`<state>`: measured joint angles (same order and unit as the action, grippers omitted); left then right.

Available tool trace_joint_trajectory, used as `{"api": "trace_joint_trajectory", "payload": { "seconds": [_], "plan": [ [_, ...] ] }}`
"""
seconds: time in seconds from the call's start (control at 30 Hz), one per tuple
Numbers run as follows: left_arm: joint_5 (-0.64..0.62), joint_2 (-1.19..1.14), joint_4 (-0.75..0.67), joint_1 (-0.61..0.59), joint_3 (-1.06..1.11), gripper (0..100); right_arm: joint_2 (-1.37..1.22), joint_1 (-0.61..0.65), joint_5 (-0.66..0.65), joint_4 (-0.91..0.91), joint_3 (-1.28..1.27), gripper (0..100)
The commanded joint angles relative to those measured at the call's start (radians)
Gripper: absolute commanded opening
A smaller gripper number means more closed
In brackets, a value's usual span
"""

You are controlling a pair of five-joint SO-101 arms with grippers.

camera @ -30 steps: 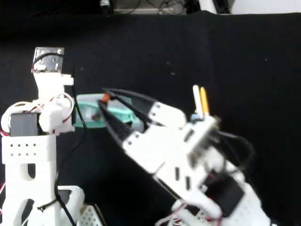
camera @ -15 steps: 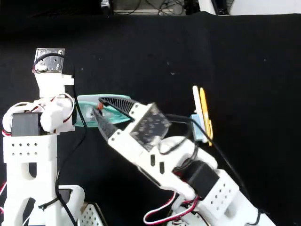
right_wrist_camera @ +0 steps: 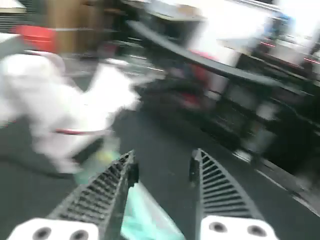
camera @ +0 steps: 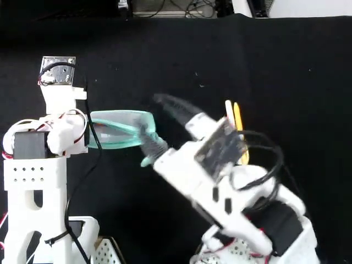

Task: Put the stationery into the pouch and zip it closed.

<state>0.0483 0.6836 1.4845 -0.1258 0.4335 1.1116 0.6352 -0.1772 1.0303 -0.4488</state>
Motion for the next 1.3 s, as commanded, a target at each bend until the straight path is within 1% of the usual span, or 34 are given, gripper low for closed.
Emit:
{"api": "trace_joint_trajectory", "payload": {
  "seconds": [0.0,0.07,0.13,0.27,0.33,0.43,0.53,0.67,0.8,1.1,1.27],
  "plan": [
    [0.009,0.0,-0.003,-0.012,0.002,3,-0.012,-0.336,-0.003,0.032,-0.058,9.8],
    [0.009,0.0,-0.003,-0.012,0.002,3,-0.025,-0.466,-0.005,0.025,-0.182,8.0],
    [0.009,0.0,-0.003,-0.01,0.002,3,-0.064,-0.557,-0.021,0.008,-0.305,9.0],
    [0.009,0.0,-0.003,-0.012,0.002,3,-0.202,-0.641,-0.141,-0.063,-0.466,10.3],
    [0.009,0.0,-0.003,-0.012,0.002,3,-0.291,-0.655,-0.17,-0.087,-0.492,10.3],
    [0.009,0.0,-0.003,-0.012,0.004,3,-0.432,-0.655,-0.199,-0.072,-0.484,10.3],
    [0.009,0.0,-0.002,-0.013,0.004,3,-0.555,-0.66,-0.201,-0.052,-0.44,10.3],
    [0.009,0.0,-0.005,-0.013,0.021,3,-0.687,-0.697,-0.201,-0.051,-0.354,10.6],
    [0.009,0.0,-0.005,-0.012,0.022,3,-0.803,-0.712,-0.201,-0.011,-0.277,16.5],
    [0.009,0.0,-0.003,-0.013,0.022,3,-1.059,-0.701,-0.207,0.014,-0.117,14.5],
    [0.009,0.0,-0.003,-0.013,0.022,3,-1.093,-0.677,-0.238,0.028,-0.113,14.5]
  ]
}}
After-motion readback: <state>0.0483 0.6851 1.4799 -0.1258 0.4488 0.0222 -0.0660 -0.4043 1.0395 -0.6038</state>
